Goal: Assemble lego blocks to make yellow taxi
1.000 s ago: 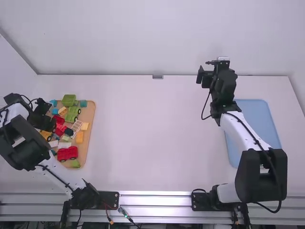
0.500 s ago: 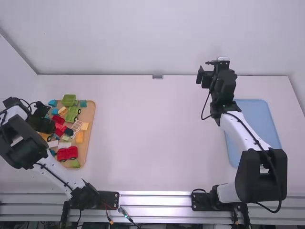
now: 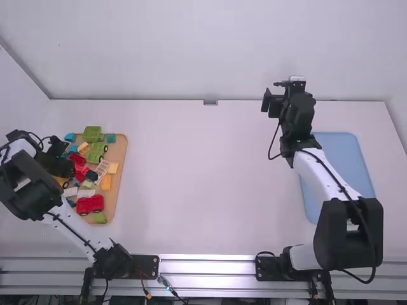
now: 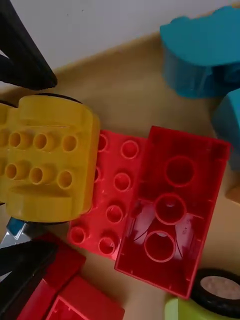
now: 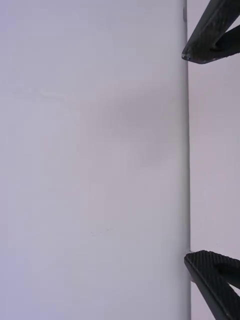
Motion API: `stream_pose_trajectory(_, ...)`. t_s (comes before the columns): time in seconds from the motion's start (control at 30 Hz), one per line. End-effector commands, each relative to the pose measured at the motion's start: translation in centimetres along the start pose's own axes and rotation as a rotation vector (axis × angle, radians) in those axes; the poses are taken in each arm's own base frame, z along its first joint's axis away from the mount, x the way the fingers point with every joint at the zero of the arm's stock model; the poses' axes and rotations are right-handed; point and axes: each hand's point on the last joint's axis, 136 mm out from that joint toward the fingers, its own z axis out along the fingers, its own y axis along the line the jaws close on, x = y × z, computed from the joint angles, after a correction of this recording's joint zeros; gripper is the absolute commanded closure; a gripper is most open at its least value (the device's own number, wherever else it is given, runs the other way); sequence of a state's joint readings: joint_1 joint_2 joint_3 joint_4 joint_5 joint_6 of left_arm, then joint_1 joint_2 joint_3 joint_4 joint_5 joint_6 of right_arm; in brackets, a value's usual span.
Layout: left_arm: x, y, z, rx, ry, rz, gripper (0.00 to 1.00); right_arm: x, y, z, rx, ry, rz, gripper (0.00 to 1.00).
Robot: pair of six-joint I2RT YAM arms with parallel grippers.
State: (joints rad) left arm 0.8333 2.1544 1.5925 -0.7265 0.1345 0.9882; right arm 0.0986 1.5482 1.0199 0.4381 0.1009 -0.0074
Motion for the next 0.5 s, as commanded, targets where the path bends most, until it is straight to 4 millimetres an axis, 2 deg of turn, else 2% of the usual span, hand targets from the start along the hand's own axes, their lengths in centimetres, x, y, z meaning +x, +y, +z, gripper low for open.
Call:
stream_pose_trajectory(0.0, 0.1, 0.5, 0.2, 0.007, -0.004, -0.001, 0.21, -1.1, 0.2, 0.3, 0.000, -0.019, 0.004, 0.01)
stream_pose_trajectory(0.27, 1.6, 0.5, 1.5, 0.007, 0.066, -0.017, 0.23, -1.0, 0.2, 0.3, -0.001, -0.016, 0.003, 0.01)
stream_pose_trajectory(0.47, 0.8, 0.7, 1.7, 0.006, 0.028, -0.017, 0.28, -1.0, 0.2, 0.3, 0.000, -0.015, 0.004, 0.01)
